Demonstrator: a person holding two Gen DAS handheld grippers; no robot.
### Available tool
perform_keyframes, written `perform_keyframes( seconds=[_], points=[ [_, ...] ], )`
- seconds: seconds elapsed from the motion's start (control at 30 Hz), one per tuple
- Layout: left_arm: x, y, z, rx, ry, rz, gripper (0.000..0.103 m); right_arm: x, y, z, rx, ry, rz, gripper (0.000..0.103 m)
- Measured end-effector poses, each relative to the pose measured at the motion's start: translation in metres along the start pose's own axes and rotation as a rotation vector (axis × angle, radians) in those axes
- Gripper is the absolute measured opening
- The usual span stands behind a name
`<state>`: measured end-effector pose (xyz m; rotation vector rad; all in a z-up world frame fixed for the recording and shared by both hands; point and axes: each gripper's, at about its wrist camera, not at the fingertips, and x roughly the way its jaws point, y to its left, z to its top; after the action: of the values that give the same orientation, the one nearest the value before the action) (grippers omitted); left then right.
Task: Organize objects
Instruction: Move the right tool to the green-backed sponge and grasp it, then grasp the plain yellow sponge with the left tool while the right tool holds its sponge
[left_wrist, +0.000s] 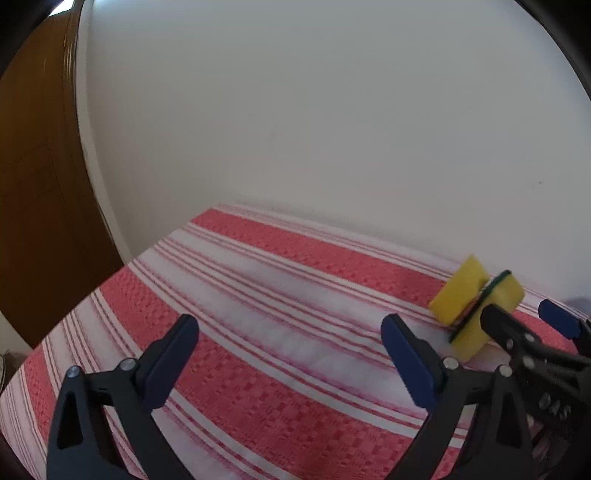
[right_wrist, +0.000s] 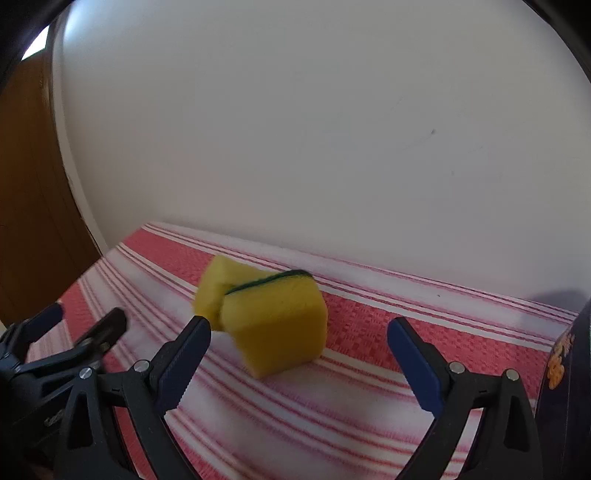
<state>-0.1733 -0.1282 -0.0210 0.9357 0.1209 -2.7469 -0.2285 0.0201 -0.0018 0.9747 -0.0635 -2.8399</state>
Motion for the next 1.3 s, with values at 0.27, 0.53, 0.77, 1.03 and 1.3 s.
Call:
perform_keyframes(
  seconds=[0.27, 0.53, 0.77, 1.03, 1.3],
  points=[
    [0.003, -0.004, -0.002, 0.025, 0.007, -0.027, 0.100, 0.025, -0.003, 0.004, -0.006, 0.097, 0.054, 0.059],
    [0.004, -0.005, -0.001, 0.032, 0.004, -0.027, 0.100, -0.001, -0.020, -0.003, 0.061, 0.017, 0.076, 0.058],
    [0.000, -0.009, -0.003, 0.051, -0.019, -0.038, 0.100, -0.034, -0.040, -0.013, 0.123, -0.074, 0.048, 0.058],
    [-0.004, -0.020, -0.005, 0.108, -0.019, -0.109, 0.101, -0.069, -0.053, -0.023, 0.103, -0.184, -0.053, 0.058],
    [-0.009, -0.042, -0.010, 0.181, -0.012, -0.160, 0.101, -0.082, -0.065, -0.023, 0.087, -0.231, -0.113, 0.058]
  ],
)
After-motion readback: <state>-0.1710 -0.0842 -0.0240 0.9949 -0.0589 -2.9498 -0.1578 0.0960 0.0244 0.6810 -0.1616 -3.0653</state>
